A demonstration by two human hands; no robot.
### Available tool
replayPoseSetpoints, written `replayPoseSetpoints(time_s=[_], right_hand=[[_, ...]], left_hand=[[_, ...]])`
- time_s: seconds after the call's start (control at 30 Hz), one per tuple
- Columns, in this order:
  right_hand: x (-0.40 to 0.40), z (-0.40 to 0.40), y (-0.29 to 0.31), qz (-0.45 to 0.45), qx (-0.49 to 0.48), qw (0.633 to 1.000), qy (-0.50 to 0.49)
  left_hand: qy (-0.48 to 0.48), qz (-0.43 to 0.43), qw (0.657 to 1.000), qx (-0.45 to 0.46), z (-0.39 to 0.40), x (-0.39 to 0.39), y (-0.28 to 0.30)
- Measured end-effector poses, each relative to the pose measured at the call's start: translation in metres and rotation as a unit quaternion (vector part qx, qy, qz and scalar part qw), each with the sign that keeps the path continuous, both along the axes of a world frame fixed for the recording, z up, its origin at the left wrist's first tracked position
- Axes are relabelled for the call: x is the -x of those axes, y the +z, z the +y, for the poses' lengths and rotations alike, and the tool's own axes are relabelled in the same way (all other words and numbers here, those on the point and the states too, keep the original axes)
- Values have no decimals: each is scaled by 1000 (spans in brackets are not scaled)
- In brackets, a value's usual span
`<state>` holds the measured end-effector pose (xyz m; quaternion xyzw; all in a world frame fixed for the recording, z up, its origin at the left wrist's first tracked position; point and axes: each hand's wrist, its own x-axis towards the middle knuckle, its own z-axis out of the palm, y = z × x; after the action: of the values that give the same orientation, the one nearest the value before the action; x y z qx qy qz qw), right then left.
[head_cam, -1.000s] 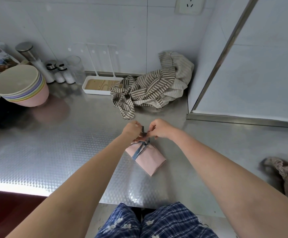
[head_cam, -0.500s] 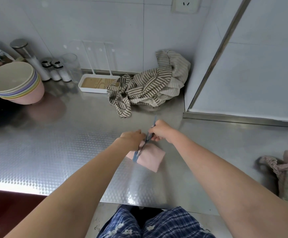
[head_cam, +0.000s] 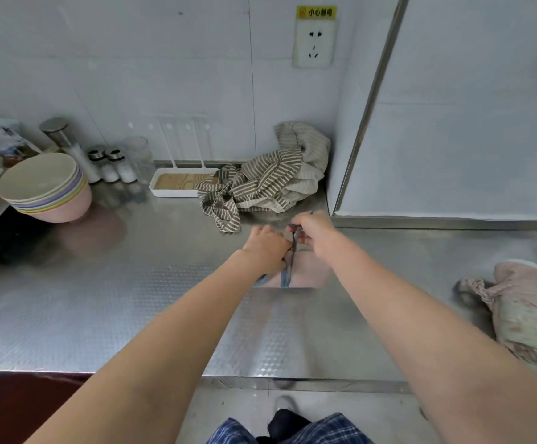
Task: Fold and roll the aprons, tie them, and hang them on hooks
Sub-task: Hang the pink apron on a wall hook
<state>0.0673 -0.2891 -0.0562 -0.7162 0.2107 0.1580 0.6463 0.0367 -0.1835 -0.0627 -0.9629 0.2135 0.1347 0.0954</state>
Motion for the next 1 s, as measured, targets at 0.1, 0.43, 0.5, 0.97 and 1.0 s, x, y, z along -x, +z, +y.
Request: replayPoseSetpoints(time_s=[0.1, 0.43, 0.5, 0.97, 1.0], right_hand=[[12, -19, 35, -38, -23, 999, -20], [30, -110, 136, -210, -7, 970, -125], [29, -130, 159, -243, 11, 959, -143], [-10, -286, 341, -451, 164, 862, -164], [-11, -291, 354, -467, 170, 853, -158]], left_hand=[[0, 0, 1000, 31, -13, 3, 27], [-75, -2, 987, 144, -101, -6, 140], [-88, -5, 984, 157, -120, -10, 165], [-82, -184, 920, 337, -273, -40, 344], [-77, -188, 913, 355, -279, -39, 356]])
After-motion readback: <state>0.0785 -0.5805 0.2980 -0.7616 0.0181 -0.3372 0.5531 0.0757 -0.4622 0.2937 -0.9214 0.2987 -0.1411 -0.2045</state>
